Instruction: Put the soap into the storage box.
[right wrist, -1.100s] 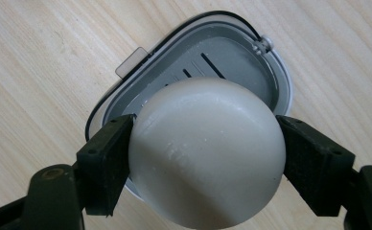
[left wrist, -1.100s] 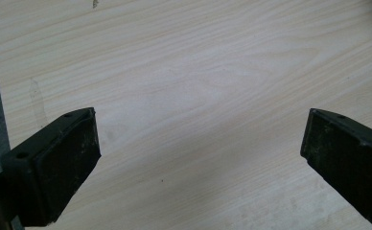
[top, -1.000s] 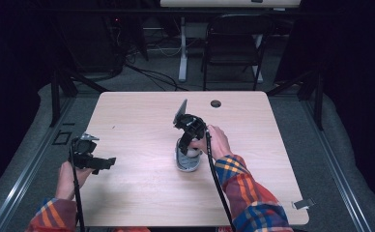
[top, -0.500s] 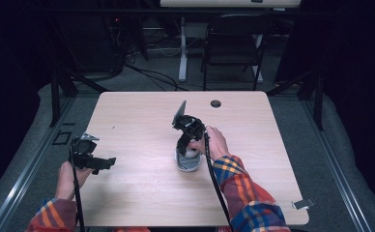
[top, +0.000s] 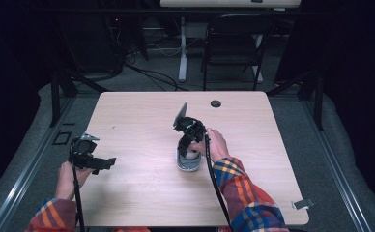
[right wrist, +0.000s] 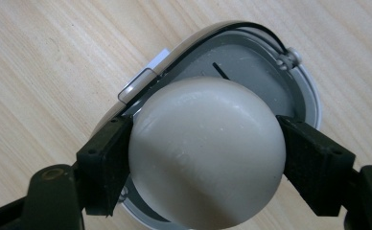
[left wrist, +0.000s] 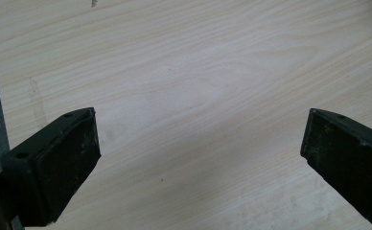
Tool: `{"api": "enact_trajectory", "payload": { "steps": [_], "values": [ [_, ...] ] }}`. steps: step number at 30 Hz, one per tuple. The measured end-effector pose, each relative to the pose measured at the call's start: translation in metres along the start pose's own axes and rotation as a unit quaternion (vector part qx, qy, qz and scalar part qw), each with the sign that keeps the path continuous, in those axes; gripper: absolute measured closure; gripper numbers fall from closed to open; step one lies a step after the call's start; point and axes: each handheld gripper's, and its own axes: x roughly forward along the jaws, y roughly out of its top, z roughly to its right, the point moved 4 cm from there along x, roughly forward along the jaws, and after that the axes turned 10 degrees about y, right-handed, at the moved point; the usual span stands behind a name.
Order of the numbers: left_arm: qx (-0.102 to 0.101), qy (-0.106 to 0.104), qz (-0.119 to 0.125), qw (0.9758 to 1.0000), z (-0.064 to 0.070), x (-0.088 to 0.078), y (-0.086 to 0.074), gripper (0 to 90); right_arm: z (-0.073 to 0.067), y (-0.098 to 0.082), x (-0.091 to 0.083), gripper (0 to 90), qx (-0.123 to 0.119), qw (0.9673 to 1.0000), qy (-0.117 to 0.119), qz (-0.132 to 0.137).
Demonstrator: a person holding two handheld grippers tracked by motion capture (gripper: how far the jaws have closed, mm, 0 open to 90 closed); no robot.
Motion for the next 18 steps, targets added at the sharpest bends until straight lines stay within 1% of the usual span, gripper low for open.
{"api": "enact_trajectory", "payload": {
  "steps": [3, 8, 10, 11, 12, 14, 15, 16, 18],
  "values": [
    [0.000, 0.000, 0.000, 1.0000, 0.0001, 0.0000, -0.0001, 0.0, 0.0006, -0.0007, 0.0014, 23.3, 0.000, 1.0000, -0.001, -0.005],
    [0.000, -0.001, -0.001, 1.0000, 0.0000, -0.0001, -0.0001, 0.0, 0.0018, -0.0018, 0.0038, 23.2, 0.003, 1.0000, 0.000, 0.001],
    [0.001, -0.002, -0.002, 1.0000, 0.0002, 0.0000, -0.0001, 0.0, 0.0016, -0.0020, 0.0026, 23.3, 0.003, 1.0000, 0.001, 0.000],
    [0.001, -0.002, -0.003, 1.0000, 0.0002, 0.0000, -0.0001, 0.0, 0.0016, -0.0020, 0.0010, 23.8, 0.000, 1.0000, 0.000, 0.005],
    [0.001, -0.002, -0.003, 1.0000, 0.0002, 0.0000, -0.0002, 0.0, 0.0011, -0.0021, -0.0001, 24.3, 0.002, 0.9999, 0.001, 0.011],
    [0.001, -0.002, -0.003, 1.0000, 0.0003, -0.0001, -0.0002, 0.0, 0.0018, -0.0033, -0.0024, 24.7, -0.002, 1.0000, -0.002, 0.009],
    [0.001, -0.001, -0.002, 1.0000, 0.0005, 0.0000, -0.0002, 0.0, 0.0025, -0.0038, -0.0020, 24.8, -0.001, 0.9999, -0.001, 0.014],
    [0.001, -0.001, -0.002, 1.0000, 0.0006, 0.0001, -0.0002, 0.0, 0.0026, -0.0043, -0.0034, 24.8, 0.000, 1.0000, 0.000, 0.008],
    [0.001, -0.001, -0.002, 1.0000, 0.0006, 0.0001, -0.0002, 0.0, 0.0033, -0.0052, -0.0034, 24.9, 0.002, 0.9999, 0.001, 0.012]
  ]
}}
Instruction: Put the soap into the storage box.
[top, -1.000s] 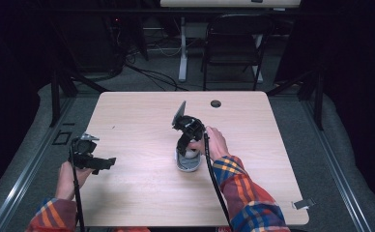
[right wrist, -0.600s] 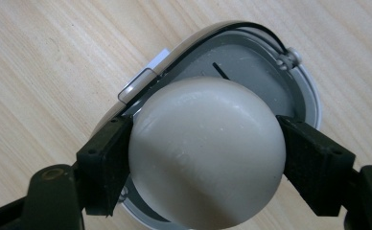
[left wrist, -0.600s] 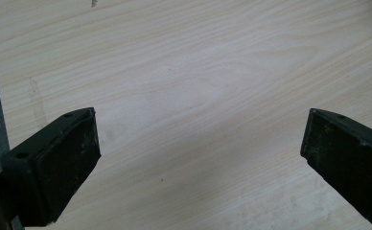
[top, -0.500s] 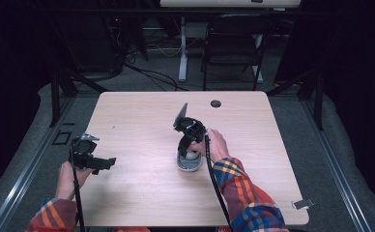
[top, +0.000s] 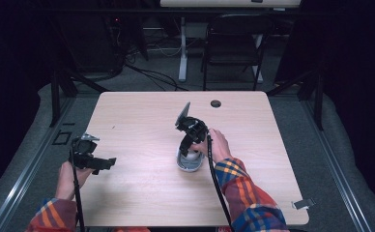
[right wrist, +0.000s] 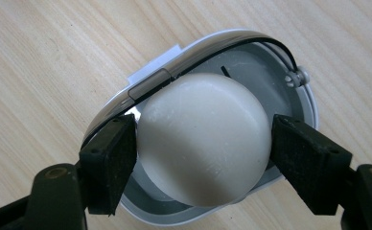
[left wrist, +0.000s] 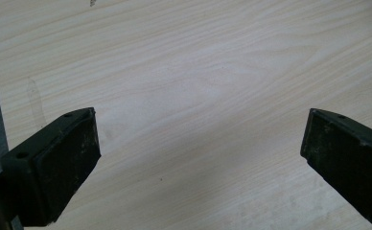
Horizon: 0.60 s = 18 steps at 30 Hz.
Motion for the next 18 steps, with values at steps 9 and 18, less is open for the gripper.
{"api": "enact_trajectory", "payload": {
  "steps": [9, 18],
  "values": [
    [0.000, -0.001, 0.000, 1.0000, 0.000, 0.000, 0.000, 0.0, 0.002, -0.005, -0.010, 19.2, 0.003, 1.0000, 0.000, 0.009],
    [0.001, -0.002, 0.000, 1.0000, 0.000, 0.000, 0.000, 0.0, -0.002, -0.012, -0.021, 10.4, -0.006, 0.9997, 0.005, 0.025]
  ]
}}
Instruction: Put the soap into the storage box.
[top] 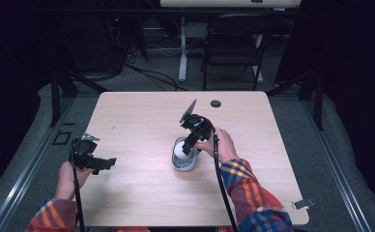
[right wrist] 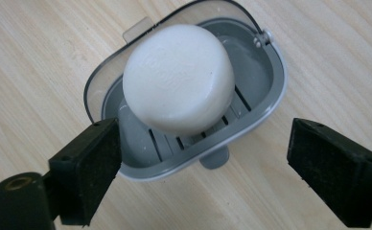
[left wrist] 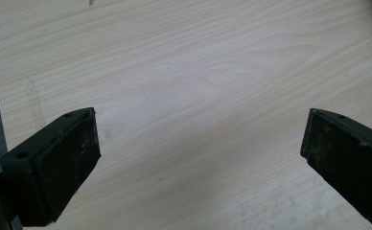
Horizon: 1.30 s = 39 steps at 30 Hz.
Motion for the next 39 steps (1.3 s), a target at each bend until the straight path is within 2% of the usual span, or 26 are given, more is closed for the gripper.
{"api": "enact_trajectory", "payload": {
  "steps": [9, 15, 16, 21, 26, 28, 30, 31, 34, 35, 36, 39],
  "values": [
    [0.001, 0.000, 0.000, 1.0000, 0.001, 0.000, 0.001, 0.0, -0.003, -0.014, -0.015, 6.7, 0.001, 0.9999, -0.011, 0.013],
    [0.003, -0.002, -0.001, 1.0000, 0.002, 0.001, 0.002, 0.0, 0.000, -0.031, -0.029, 4.7, 0.008, 0.9993, -0.021, 0.029],
    [0.005, -0.003, -0.002, 1.0000, 0.003, 0.001, 0.003, 0.0, 0.002, -0.041, -0.035, 3.6, 0.012, 0.9990, -0.030, 0.031],
    [0.006, -0.003, -0.001, 1.0000, 0.003, 0.002, 0.003, 0.0, 0.005, -0.058, -0.044, 2.5, 0.022, 0.9982, -0.040, 0.039],
    [0.002, -0.001, 0.000, 1.0000, 0.003, 0.000, 0.002, 0.0, 0.012, -0.084, -0.057, 1.9, 0.031, 0.9964, -0.058, 0.053],
    [0.004, -0.001, 0.000, 1.0000, 0.002, 0.000, 0.002, 0.0, 0.012, -0.087, -0.059, 1.6, 0.033, 0.9963, -0.057, 0.056],
    [0.004, 0.000, 0.000, 1.0000, 0.002, 0.000, 0.002, 0.0, 0.016, -0.101, -0.065, 1.3, 0.043, 0.9945, -0.064, 0.071],
    [0.004, 0.000, 0.000, 1.0000, 0.002, 0.000, 0.002, 0.0, 0.016, -0.101, -0.065, 1.3, 0.043, 0.9945, -0.064, 0.071],
    [0.005, 0.001, -0.001, 1.0000, 0.003, 0.000, 0.002, 0.0, 0.020, -0.119, -0.069, 1.3, 0.051, 0.9924, -0.076, 0.082],
    [0.005, 0.001, -0.001, 1.0000, 0.003, 0.000, 0.002, 0.0, 0.020, -0.119, -0.069, 1.3, 0.051, 0.9924, -0.076, 0.082],
    [0.005, 0.001, -0.001, 1.0000, 0.003, 0.000, 0.002, 0.0, 0.023, -0.127, -0.069, 1.3, 0.056, 0.9910, -0.082, 0.090],
    [0.005, 0.001, -0.001, 1.0000, 0.003, 0.000, 0.001, 0.0, 0.026, -0.136, -0.069, 1.3, 0.062, 0.9903, -0.084, 0.091]
  ]
}}
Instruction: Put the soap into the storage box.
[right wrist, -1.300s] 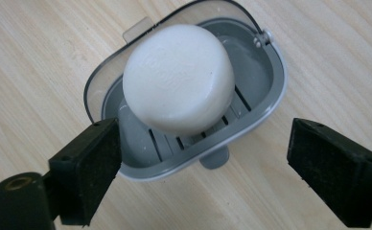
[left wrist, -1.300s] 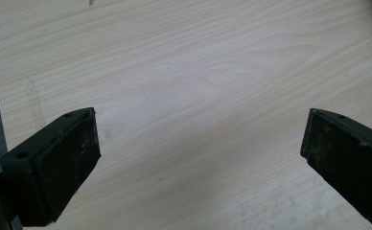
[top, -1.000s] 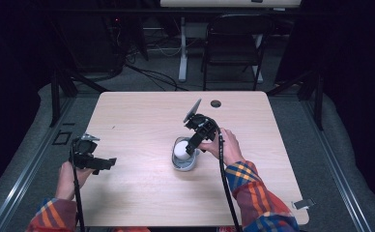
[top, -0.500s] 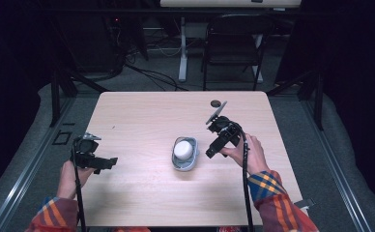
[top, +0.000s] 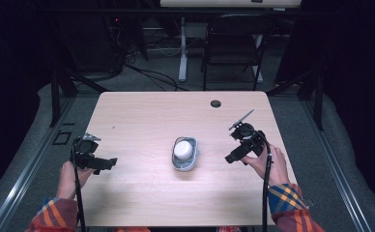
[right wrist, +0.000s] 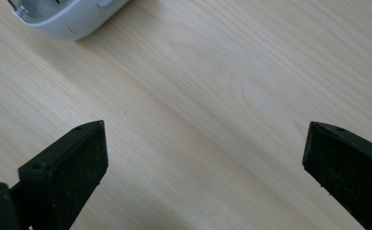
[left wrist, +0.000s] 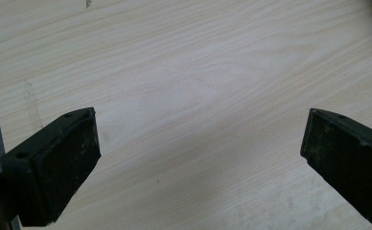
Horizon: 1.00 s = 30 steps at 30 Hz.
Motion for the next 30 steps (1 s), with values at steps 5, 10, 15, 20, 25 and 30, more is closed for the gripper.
{"api": "enact_trajectory", "payload": {
  "steps": [5, 10, 15, 20, 25, 30],
  "values": [
    [0.001, 0.000, 0.000, 1.0000, 0.000, 0.000, 0.000, 0.0, 0.010, -0.020, 0.001, 1.2, 0.018, 0.9998, -0.008, 0.004],
    [0.002, 0.000, -0.001, 1.0000, 0.000, 0.000, -0.001, 0.0, 0.019, -0.039, 0.005, 1.1, 0.036, 0.9992, -0.015, 0.003],
    [0.004, 0.000, -0.003, 1.0000, 0.000, -0.001, -0.002, 0.0, 0.029, -0.062, 0.012, 1.1, 0.053, 0.9983, -0.025, -0.007],
    [0.005, 0.000, -0.002, 1.0000, 0.002, 0.000, -0.001, 0.0, 0.034, -0.078, 0.021, 1.2, 0.065, 0.9976, -0.019, -0.015],
    [0.012, -0.003, -0.002, 0.9999, 0.003, 0.001, 0.000, 0.0, 0.042, -0.084, 0.031, 1.2, 0.081, 0.9963, -0.009, -0.024],
    [0.013, -0.001, -0.002, 0.9999, 0.003, 0.001, 0.000, 0.0, 0.044, -0.083, 0.038, 1.2, 0.082, 0.9960, -0.013, -0.033]
  ]
}}
